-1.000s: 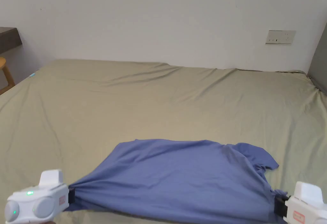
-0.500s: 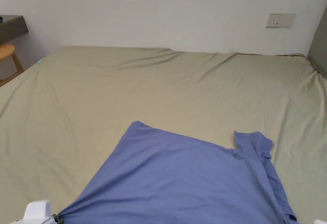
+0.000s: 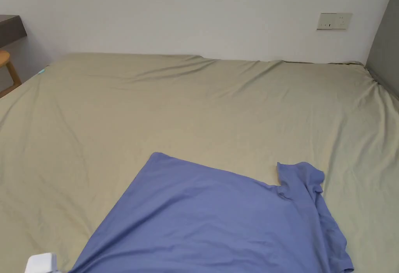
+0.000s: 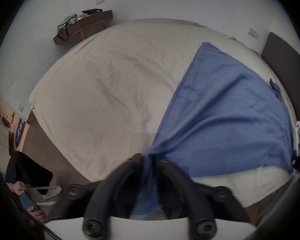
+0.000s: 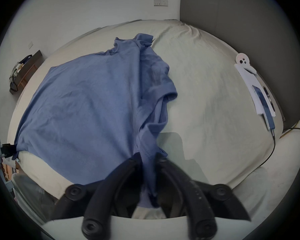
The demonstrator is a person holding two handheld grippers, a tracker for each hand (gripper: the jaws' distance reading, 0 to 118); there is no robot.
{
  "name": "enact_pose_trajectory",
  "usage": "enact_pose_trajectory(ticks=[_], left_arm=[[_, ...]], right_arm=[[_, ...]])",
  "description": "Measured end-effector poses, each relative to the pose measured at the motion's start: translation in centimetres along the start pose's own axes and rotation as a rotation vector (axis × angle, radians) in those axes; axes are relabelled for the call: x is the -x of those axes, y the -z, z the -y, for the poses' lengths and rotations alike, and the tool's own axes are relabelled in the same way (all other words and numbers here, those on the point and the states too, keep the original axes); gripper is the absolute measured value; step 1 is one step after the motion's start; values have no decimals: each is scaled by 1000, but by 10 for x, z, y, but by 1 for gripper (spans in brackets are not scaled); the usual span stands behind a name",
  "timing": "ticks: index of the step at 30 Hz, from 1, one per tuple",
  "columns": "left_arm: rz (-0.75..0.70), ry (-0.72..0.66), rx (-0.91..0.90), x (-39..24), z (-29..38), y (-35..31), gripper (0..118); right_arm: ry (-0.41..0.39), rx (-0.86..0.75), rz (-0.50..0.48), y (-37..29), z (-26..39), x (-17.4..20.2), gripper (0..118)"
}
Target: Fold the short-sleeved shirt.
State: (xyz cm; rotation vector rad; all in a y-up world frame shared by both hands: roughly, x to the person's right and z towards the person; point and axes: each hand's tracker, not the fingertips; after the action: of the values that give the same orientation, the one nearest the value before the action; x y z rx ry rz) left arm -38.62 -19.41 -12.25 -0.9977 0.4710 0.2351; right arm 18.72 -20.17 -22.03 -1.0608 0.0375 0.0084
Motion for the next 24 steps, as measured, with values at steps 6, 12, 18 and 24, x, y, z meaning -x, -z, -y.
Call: enact_pose_trajectory(ticks=[6,12,18,24], left_arm=[[181,-86,-348,-38,-51,-70,109],[253,-22,-694,-85,-86,-145,109],[229,112,-892,-122,-92,-178,101],[246,173,-904,-144,-90,-176,0]], right_arm=[[-39,-357,-48,-56,-49,16,97],[-41,-652,-67,-139,-89,48,97],[-61,-855,-6,-187,-99,64,97],[-104,-927,80,-198,-97,73,14]])
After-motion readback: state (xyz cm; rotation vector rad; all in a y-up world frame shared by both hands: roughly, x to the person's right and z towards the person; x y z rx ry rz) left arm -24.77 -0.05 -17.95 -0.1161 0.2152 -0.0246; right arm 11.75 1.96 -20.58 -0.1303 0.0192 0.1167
